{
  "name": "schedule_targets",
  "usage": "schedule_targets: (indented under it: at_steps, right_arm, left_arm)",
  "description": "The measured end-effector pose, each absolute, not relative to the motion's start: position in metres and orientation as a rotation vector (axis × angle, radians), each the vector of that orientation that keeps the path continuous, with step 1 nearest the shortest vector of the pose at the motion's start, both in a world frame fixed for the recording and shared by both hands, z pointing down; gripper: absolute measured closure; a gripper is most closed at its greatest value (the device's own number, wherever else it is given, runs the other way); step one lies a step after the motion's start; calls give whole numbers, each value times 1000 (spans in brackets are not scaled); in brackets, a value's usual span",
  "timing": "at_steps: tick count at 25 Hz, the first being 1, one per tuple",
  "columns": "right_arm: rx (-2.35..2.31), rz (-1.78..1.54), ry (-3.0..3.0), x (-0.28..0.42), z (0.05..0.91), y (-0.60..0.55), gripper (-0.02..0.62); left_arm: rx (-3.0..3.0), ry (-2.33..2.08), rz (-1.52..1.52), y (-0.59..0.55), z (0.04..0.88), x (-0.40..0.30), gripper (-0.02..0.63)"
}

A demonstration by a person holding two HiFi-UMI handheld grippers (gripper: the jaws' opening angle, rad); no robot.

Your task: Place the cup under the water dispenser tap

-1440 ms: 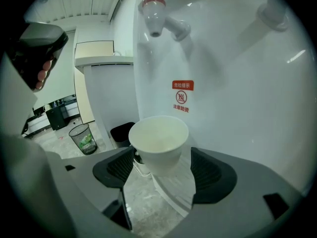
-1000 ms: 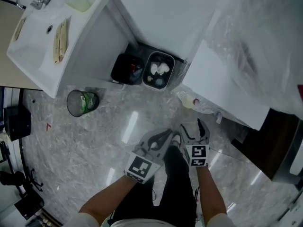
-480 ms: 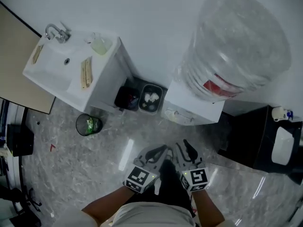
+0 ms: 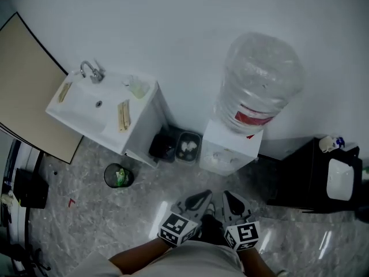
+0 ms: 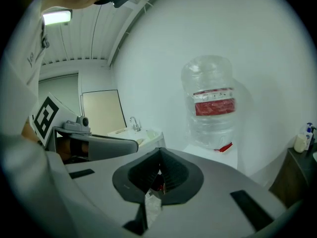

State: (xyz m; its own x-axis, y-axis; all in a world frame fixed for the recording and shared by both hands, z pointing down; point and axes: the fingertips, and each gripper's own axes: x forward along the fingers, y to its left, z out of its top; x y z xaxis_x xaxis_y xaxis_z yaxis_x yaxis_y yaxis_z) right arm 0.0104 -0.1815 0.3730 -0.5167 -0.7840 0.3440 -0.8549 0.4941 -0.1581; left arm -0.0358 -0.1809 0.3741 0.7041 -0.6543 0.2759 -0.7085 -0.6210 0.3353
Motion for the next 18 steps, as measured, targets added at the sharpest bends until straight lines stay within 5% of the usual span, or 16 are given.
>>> schedule_targets:
  at_steps: [18]
  right_arm:
    - [1485,348,-2508,5,335,-188,580]
  left_arm:
    - [2591,-1044,128,-195,339,-31,589]
